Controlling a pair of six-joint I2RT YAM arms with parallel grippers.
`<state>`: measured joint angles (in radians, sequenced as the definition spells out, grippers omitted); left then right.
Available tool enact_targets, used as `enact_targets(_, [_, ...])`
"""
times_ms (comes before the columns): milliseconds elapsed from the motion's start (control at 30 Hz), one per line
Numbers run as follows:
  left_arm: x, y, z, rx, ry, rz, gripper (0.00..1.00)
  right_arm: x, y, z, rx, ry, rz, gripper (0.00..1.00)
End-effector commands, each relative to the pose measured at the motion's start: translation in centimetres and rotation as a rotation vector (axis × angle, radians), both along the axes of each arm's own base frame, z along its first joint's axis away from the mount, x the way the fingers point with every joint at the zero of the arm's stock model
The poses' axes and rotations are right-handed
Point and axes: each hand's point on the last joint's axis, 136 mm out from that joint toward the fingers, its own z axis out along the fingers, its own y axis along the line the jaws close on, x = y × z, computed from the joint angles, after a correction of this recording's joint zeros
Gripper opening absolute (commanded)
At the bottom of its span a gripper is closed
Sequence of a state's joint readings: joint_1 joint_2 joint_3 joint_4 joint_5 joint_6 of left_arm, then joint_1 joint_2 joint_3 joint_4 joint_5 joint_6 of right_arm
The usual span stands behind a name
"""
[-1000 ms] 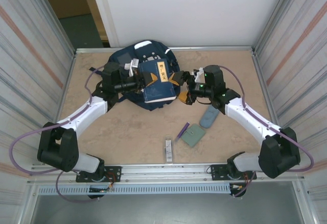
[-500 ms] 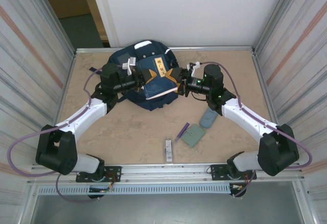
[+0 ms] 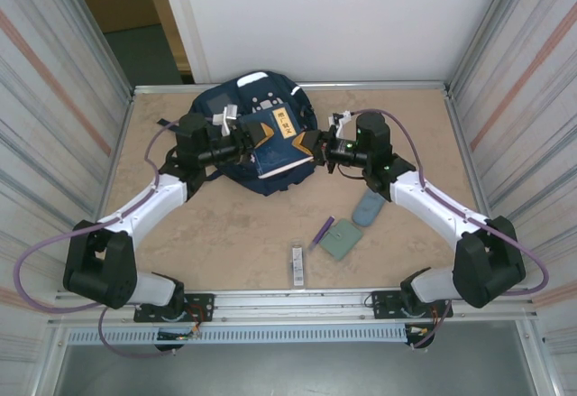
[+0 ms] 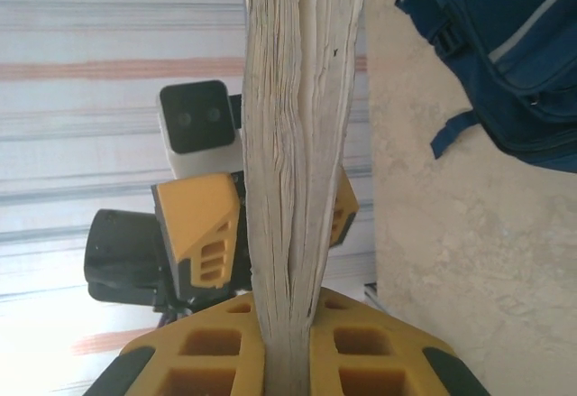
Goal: Pack the student bag
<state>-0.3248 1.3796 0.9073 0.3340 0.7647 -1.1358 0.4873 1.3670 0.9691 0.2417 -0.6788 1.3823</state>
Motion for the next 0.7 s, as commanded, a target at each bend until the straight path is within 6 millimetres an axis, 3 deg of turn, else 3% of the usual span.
enact_targets(0, [0.0,2.7,-1.4,0.163,-0.083,0.021,0.52,0.9,-1.7,1.8,-0.027,-0.085,-0.01,0.0])
enact_targets(100, [0.3,3.8,-3.6,0.431,-0.244,0.011,0.6,1.7,-4.2,1.5,-0.066,-0.088,-0.047,0.0])
enact_targets(133, [0.1,3.6,-4.2,0.531,-0.32,-0.014,0.67,2.0,-5.2,1.4,-0.079,-0.088,-0.062,0.0])
enact_targets(167, [-0.2,3.2,-4.8,0.649,-0.401,-0.039,0.86,2.2,-6.3,1.4,-0.091,-0.089,-0.075,0.0])
enact_targets(200, [-0.3,2.9,-5.4,0.753,-0.478,-0.064,0.93,2.6,-7.5,1.3,-0.1,-0.08,-0.102,0.0])
enact_targets(267, [-0.1,2.0,-6.0,0.866,-0.611,-0.124,0.99,3.1,-9.6,1.3,-0.126,-0.105,-0.135,0.0])
enact_targets(367, [1.6,1.7,-7.2,1.05,-0.734,-0.196,0.99,3.8,-12.5,1.3,-0.147,-0.104,-0.188,0.0])
enact_targets(467, [2.8,0.8,-9.4,1.145,-0.754,-0.375,0.99,4.1,-14.6,1.6,-0.159,-0.108,-0.234,0.0])
enact_targets(667, [5.9,-1.1,-12.3,1.229,-0.812,-0.569,0.99,3.4,-17.0,2.7,-0.201,-0.142,-0.294,0.0])
